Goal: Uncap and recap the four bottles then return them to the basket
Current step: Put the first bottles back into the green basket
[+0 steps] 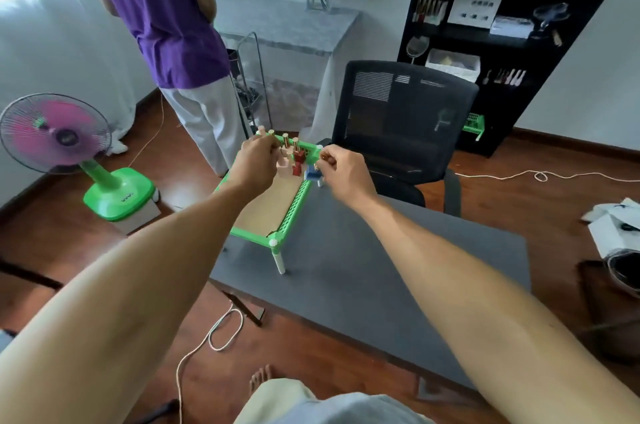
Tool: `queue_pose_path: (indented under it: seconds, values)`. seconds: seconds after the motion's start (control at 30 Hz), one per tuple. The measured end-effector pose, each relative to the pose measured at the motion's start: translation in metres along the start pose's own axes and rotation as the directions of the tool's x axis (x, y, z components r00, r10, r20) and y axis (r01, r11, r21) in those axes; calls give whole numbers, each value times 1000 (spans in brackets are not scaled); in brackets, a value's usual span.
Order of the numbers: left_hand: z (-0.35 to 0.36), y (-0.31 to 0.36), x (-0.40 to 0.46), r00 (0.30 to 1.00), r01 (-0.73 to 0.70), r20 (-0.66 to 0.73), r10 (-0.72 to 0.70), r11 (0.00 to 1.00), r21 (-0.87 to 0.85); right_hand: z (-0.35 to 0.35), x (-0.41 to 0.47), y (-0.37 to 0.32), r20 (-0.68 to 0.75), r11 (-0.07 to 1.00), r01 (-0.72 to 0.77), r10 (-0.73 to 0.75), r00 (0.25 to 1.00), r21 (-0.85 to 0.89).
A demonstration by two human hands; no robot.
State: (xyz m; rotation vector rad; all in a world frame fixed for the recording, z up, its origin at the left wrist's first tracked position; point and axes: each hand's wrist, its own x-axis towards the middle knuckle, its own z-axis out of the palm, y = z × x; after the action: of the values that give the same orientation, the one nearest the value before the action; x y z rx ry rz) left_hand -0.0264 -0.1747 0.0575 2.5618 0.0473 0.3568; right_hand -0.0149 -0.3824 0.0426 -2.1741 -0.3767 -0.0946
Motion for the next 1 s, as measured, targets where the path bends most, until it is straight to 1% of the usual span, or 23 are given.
queue_pose_path:
  seconds: [0.07,0.2,0.37,0.6,0.7,0.8,1.0]
  values:
    - [-12,-20,8,1000,-7,-10,7,1000,30,19,12,-12,8,1000,10,-10,1000,12]
    - [-27,-59,27,999,-34,34,32,998,48,60,35,-29,3,1000,3,-3,1000,-2]
    - [-31,-102,54,986,-89,143,85,996,26,109,58,-38,15,995,-78,79,997,-55]
    - [-18,-135,77,948,-174,271,165,985,8,145,75,-39,-41,979,-163,159,986,-124]
    - [-11,-140,84,945,-176,283,165,984,12,152,81,-37,-52,970,-190,184,982,-151]
    - [-4,-142,88,940,-202,284,190,979,11,156,88,-35,-34,966,-196,193,981,-167]
    - [2,-145,101,943,-230,254,216,973,29,161,102,-35,-44,963,-197,192,980,-186]
